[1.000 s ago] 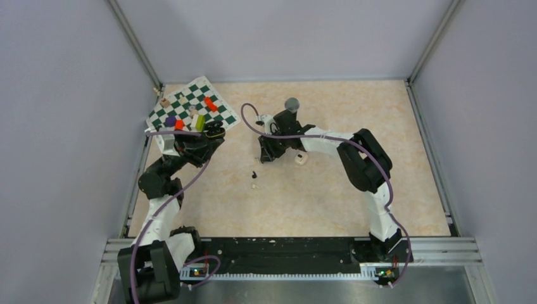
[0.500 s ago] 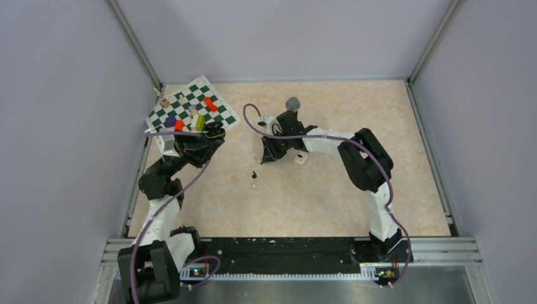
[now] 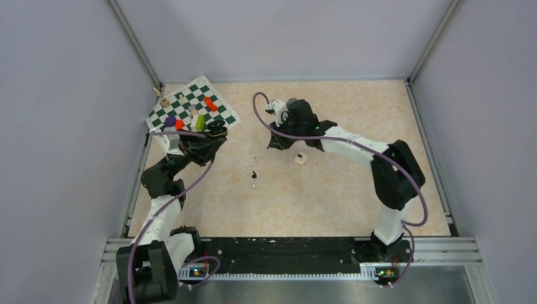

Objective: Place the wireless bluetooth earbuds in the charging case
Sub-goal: Pick up the earbud from the center of the board, then place the earbud in the charging case.

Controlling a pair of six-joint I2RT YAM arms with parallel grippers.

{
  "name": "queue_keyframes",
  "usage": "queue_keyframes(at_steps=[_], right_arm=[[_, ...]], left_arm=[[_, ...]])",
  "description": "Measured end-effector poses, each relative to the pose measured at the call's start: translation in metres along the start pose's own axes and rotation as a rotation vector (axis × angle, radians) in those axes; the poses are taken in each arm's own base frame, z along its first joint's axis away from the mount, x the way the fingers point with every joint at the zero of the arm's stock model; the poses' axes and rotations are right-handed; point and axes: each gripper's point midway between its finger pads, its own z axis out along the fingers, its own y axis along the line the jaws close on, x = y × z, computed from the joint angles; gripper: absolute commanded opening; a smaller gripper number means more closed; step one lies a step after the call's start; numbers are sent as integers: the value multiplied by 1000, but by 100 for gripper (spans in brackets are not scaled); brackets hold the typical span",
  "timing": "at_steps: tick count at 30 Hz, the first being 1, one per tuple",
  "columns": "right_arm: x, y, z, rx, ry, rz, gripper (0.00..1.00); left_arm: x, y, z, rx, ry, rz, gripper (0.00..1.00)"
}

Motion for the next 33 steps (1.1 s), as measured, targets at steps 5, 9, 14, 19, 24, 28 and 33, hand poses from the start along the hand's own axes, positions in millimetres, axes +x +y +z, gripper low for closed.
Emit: queue_keyframes(at_steps=[5,9,14,19,24,28,33], right_arm=[[-77,11,-84,162,-232,-211,14],[-131,41,-152,286,-419,-410,14],[-160,70,-204,397,-531,-583,13],[-168,65,-229,494,-559,-635,14],[-158,62,-229,513,-539,-664,14],[-146,67,-221,492,-512,-692,14],[-142,76,-215,469,-506,-721,14]], left_arm=[[24,-3,16,31,44,-20,0],[44,-13,40,105,100,-56,0],[43,-8,73,154,125,-64,0],[53,-2,91,146,145,-93,0],[76,-12,98,156,192,-149,0],[76,-17,100,167,188,-163,0],[77,-20,98,167,185,-187,0]])
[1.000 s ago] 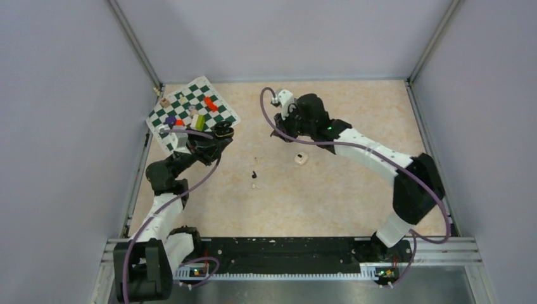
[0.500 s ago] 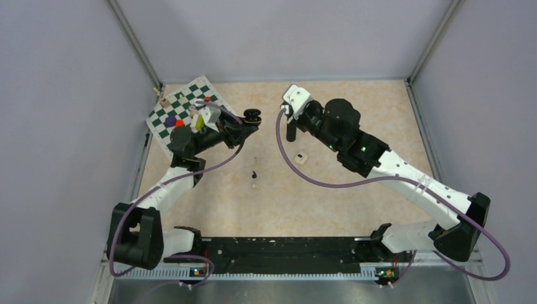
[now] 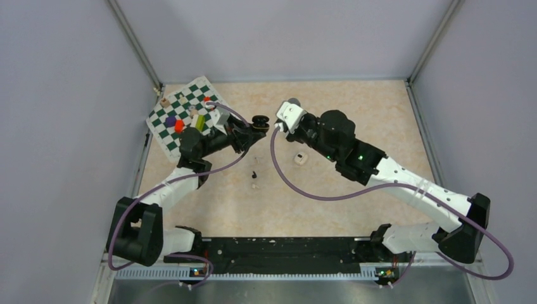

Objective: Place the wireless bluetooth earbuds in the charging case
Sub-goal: Place the earbud in the charging case.

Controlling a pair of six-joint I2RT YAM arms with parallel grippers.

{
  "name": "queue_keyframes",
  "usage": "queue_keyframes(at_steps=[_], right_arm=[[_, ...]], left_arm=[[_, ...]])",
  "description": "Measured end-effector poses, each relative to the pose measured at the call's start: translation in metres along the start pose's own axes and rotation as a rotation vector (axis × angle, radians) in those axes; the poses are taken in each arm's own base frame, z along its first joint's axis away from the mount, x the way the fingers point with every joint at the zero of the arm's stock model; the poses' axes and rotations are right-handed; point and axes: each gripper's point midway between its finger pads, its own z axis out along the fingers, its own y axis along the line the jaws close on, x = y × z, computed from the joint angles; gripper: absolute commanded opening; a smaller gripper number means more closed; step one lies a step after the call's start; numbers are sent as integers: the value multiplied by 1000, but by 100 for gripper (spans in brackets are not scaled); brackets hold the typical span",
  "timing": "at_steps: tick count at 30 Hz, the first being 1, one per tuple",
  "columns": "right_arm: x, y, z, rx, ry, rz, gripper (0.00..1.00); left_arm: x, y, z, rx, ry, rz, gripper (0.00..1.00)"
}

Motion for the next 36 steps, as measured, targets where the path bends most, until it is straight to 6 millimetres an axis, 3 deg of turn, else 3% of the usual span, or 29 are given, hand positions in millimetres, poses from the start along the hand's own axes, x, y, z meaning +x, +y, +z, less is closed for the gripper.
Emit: queue_keyframes(at_steps=[9,17,36], right_arm=[[-4,15,6,-20,-6,-7,13],[9,39,21,-61,40,-38,13],[11,49,25,-68,55,-68,13]], left_arm=[[12,-5,-1,8,19,-31,0],[12,-9,0,20,21,-42,0],[14,-13,-1,32,23,-67,0]])
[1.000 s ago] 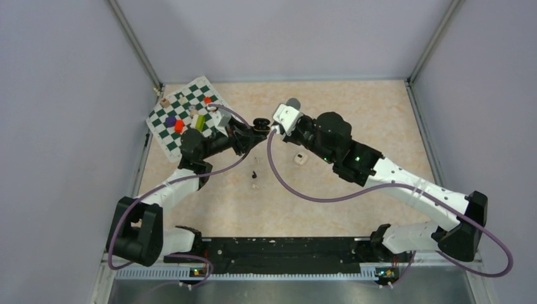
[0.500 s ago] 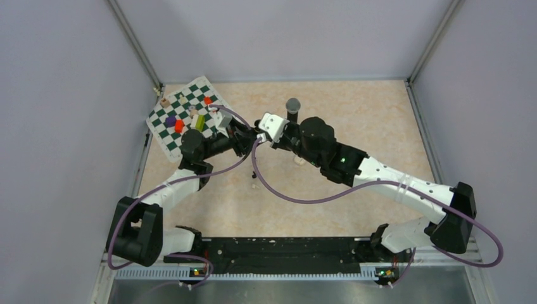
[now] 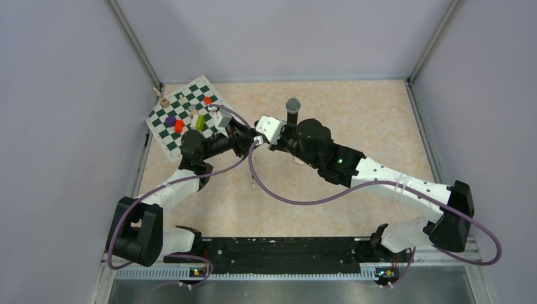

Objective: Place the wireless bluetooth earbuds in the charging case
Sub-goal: Place the earbud in the charging case.

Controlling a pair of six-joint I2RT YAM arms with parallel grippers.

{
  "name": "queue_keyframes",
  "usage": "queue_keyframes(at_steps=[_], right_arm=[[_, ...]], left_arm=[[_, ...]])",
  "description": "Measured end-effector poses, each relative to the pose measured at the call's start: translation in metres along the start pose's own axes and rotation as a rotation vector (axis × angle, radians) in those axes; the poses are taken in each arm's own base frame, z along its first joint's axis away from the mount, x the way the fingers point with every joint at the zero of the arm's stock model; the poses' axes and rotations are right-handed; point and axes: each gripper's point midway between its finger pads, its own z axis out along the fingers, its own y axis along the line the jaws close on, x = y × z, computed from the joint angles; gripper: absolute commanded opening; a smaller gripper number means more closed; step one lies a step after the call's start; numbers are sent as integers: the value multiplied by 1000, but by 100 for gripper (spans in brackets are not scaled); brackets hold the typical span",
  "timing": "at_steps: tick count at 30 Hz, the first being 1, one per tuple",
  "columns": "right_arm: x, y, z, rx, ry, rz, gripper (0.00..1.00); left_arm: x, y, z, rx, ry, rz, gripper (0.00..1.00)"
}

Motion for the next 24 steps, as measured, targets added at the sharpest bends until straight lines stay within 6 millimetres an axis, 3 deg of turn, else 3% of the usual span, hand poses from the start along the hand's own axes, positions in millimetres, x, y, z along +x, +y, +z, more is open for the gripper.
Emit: queue_keyframes(at_steps=[20,24], right_arm=[[2,6,5,6,15,-2,13],[2,7,5,7,15,0,18]], left_arm=[[5,1,-4,-21,-9,-39,0],[5,0,-5,-19,-14,-30,0]])
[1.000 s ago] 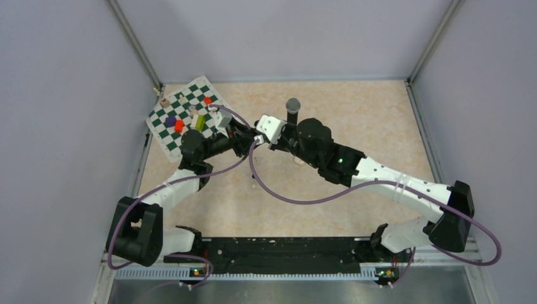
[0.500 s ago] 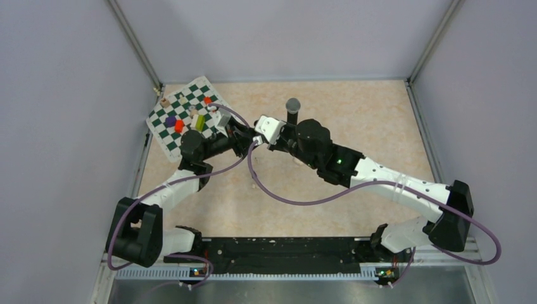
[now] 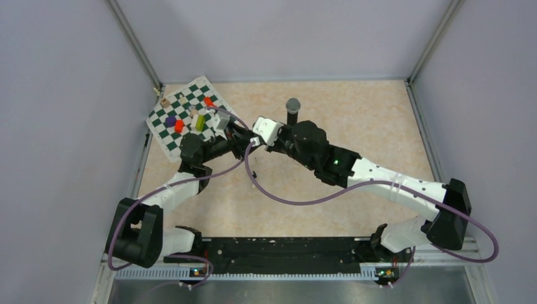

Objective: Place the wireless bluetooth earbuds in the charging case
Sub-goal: Place the earbud in the charging case.

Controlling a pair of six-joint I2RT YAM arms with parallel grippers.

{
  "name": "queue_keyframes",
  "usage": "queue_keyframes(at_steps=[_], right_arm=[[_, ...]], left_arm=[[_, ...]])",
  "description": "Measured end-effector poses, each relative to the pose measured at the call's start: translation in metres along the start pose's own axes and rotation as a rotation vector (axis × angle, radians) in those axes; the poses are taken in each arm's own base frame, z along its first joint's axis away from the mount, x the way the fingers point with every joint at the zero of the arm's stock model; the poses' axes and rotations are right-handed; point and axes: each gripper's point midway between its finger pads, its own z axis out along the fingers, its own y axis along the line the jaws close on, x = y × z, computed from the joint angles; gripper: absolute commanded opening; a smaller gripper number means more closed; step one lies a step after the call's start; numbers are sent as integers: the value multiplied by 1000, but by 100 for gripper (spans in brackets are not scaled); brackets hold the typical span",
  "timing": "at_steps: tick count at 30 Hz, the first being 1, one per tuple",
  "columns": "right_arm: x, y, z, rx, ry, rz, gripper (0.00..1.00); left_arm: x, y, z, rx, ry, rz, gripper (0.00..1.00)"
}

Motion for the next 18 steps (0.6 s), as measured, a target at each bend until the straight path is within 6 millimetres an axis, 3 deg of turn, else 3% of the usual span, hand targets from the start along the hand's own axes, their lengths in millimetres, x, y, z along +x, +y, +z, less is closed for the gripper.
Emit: queue_keyframes(at_steps=[18], right_arm=[[-14,1,0,-10,-28,44,19]], left_arm=[[-4,-11,-4,42,-9,79,0]])
